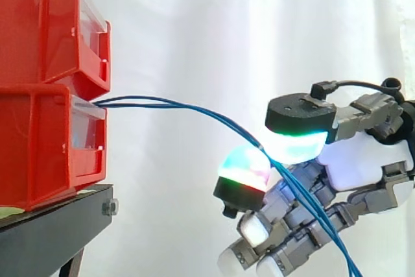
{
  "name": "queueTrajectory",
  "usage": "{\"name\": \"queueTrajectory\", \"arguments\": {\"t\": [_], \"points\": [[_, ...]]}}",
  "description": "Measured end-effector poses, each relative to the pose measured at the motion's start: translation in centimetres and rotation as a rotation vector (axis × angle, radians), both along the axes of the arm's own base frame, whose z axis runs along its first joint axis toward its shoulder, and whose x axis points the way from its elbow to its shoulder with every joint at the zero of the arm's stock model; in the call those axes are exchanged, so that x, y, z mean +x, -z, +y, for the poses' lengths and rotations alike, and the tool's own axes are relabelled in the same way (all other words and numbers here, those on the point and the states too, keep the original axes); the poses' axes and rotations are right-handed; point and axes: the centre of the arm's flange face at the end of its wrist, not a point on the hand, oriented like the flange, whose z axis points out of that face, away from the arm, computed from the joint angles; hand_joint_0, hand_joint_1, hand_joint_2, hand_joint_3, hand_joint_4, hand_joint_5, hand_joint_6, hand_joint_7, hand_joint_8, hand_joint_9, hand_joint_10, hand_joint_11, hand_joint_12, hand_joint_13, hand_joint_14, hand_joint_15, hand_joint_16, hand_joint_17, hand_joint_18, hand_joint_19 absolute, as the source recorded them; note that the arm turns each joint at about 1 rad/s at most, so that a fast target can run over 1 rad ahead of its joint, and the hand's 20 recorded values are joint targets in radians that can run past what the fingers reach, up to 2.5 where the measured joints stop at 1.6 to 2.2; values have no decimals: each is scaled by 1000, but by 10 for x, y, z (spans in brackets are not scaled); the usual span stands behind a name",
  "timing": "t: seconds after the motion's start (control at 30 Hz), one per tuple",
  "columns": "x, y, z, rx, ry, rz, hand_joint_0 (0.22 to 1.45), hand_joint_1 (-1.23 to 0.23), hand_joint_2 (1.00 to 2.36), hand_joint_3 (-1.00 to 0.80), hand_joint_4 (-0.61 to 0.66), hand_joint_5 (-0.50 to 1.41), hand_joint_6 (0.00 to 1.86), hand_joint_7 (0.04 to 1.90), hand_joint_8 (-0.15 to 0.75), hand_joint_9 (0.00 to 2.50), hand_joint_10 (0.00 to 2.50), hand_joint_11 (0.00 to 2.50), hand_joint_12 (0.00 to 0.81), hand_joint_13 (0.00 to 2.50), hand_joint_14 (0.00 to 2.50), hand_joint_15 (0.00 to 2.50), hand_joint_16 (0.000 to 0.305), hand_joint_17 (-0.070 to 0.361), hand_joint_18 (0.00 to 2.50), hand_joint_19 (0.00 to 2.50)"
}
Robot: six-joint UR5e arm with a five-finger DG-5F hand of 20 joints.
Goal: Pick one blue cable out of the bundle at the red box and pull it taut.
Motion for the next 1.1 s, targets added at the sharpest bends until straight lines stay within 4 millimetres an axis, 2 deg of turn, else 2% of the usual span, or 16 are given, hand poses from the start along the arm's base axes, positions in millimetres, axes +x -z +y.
{"name": "queueTrajectory", "arguments": {"t": [0.33,0.57,0.7,0.9,1.03,1.1], "points": [[-11,-17,0,8,5,33,686,-901,1017,-239,89,-192,869,844,356,789,12,727,377,363,4,100,58,130,413,136],[-18,-33,0,0,21,41,728,-954,1012,-333,130,-197,867,821,345,757,12,715,379,366,3,89,58,131,437,119],[-19,-35,0,-3,28,47,724,-964,1003,-460,142,-197,861,845,345,746,12,710,380,368,4,97,58,131,445,117],[-20,-35,0,-3,31,48,602,-901,1000,-500,153,-189,854,859,357,743,16,687,382,359,5,109,58,131,423,167],[-20,-35,1,-4,30,48,592,-845,1000,-492,163,-166,846,907,372,790,15,679,380,399,5,126,58,130,451,190],[-20,-35,1,-4,30,48,603,-808,1007,-417,172,-159,854,928,376,833,12,695,378,435,5,138,57,129,485,206]]}}
